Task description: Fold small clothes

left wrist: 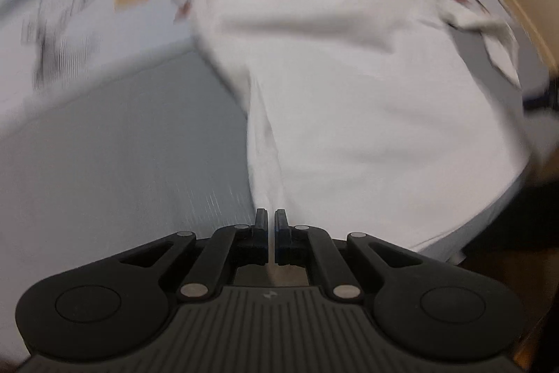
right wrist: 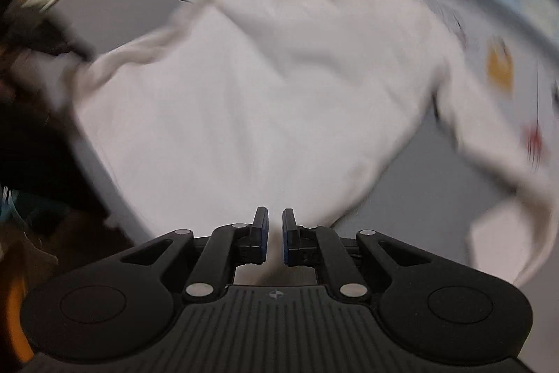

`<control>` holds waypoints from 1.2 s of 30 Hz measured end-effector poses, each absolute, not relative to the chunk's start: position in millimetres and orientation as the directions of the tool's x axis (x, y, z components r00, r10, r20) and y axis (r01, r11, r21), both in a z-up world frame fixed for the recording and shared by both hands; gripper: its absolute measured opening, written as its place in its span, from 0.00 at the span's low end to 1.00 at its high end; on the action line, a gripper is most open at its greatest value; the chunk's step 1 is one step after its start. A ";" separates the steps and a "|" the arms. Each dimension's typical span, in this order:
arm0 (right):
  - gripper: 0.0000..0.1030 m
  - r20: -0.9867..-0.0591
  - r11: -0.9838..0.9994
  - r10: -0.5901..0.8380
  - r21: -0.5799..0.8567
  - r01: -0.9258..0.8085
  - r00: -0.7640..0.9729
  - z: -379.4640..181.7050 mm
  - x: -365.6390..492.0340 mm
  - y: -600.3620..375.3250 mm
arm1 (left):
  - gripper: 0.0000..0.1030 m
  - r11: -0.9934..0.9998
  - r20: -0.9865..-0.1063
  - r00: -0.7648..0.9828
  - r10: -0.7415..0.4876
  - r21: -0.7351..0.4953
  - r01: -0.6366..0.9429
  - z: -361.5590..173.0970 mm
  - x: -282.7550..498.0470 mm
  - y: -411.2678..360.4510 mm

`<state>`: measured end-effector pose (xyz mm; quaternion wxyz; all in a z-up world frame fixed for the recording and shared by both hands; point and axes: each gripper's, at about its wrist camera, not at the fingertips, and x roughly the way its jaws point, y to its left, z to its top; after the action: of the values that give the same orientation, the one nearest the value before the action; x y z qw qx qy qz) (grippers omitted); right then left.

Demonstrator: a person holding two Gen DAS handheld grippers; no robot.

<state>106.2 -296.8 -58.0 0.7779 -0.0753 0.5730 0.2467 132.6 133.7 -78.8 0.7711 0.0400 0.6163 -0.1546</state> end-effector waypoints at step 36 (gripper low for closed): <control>0.31 -0.897 0.947 0.319 0.291 -0.133 0.307 -108.3 141.9 -268.8 | 0.10 0.923 -0.996 0.085 0.010 0.041 0.382 -139.2 125.9 121.7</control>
<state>141.9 -268.8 -108.3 0.8045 0.0811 0.5714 0.1405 125.9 121.7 -139.2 0.7215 0.1473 0.6641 -0.1289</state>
